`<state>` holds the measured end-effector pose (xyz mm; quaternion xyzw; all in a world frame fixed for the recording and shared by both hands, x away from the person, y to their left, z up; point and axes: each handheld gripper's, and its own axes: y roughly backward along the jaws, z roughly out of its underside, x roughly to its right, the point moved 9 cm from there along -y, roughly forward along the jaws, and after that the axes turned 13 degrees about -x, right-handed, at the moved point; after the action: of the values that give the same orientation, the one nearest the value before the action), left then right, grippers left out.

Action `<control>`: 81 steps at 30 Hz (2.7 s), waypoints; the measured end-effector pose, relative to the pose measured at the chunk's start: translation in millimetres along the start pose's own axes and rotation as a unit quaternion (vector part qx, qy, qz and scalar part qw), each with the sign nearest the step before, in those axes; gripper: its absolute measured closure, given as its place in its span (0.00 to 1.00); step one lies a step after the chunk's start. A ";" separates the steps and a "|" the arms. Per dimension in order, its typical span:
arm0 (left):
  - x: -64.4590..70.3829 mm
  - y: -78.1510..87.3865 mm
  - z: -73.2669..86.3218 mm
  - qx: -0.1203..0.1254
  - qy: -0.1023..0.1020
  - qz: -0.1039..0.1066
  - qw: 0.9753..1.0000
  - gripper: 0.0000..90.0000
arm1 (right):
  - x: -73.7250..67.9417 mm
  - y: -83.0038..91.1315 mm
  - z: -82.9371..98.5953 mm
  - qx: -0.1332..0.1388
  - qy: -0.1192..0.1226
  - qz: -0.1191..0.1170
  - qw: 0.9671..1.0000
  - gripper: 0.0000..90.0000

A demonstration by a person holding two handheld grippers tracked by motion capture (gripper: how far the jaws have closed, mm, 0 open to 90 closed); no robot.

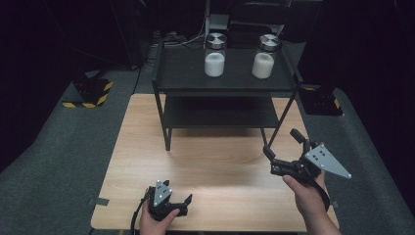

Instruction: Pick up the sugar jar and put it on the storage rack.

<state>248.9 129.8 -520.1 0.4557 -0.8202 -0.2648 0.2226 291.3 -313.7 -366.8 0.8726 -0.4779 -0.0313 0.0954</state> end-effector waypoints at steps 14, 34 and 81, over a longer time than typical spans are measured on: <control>-0.4 0.1 0.3 0.002 0.001 0.001 1.000 0.01 | 7.9 12.5 55.0 -0.044 -0.018 0.016 0.999 0.00; -0.1 0.0 0.3 0.002 0.002 -0.001 1.000 0.01 | 15.4 24.3 128.0 -0.122 -0.023 0.047 0.991 0.00; -4.8 2.3 3.5 0.013 0.016 0.010 1.000 0.01 | 29.1 34.0 160.2 -0.194 -0.048 0.077 0.977 0.00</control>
<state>247.6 135.8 -521.9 0.4547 -0.8244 -0.2440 0.2325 255.6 -377.8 -516.0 0.7955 -0.5328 -0.1577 0.2419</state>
